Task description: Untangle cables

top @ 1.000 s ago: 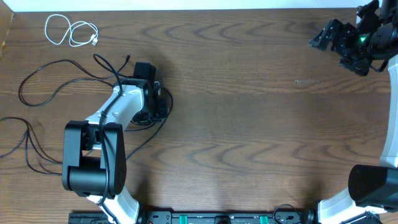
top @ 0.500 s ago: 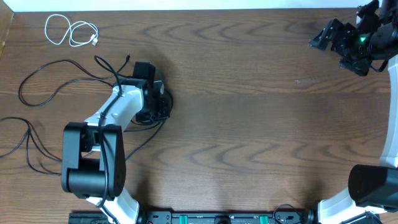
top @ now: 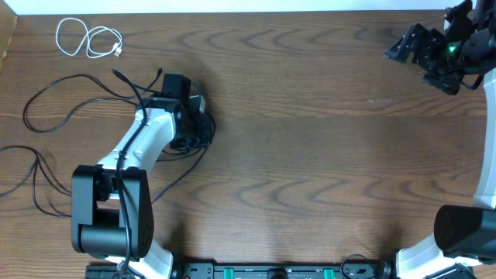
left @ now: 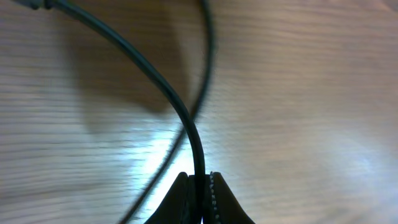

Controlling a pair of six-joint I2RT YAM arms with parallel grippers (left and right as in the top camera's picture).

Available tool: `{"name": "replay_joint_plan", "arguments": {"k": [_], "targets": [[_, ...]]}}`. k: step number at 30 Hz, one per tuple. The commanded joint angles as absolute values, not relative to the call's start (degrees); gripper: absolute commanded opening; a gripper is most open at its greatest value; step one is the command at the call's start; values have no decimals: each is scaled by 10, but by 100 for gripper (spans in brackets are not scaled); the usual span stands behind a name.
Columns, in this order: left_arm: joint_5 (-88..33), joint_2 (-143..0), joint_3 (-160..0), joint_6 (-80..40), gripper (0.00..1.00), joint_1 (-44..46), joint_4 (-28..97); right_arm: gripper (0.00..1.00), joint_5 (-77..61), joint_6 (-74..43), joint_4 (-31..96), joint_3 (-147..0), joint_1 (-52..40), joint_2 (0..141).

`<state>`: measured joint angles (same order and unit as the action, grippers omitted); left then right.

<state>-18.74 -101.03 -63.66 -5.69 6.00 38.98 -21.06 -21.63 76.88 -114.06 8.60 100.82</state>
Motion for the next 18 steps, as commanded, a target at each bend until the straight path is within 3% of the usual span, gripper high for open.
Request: {"name": "replay_joint_plan", "arguments": {"k": [1,13,14,15,18], "targets": [[-275,-1001,-631,-4,8,58,403,99,-214,-209,769,-1148,81,1001],[-274,-1001,-631,18,9,58,418,99,-214,-209,770,-1148,81,1001],[-274,-1001,-631,18,22,58,418,99,-214,-209,770,-1148,81,1001],[-274,-1001,-631,17,46,58,418,99,-214,-209,770,-1148,81,1001],[-274,-1001,-631,17,56,58,418,99,-214,-209,770,-1148,81,1001]]}}
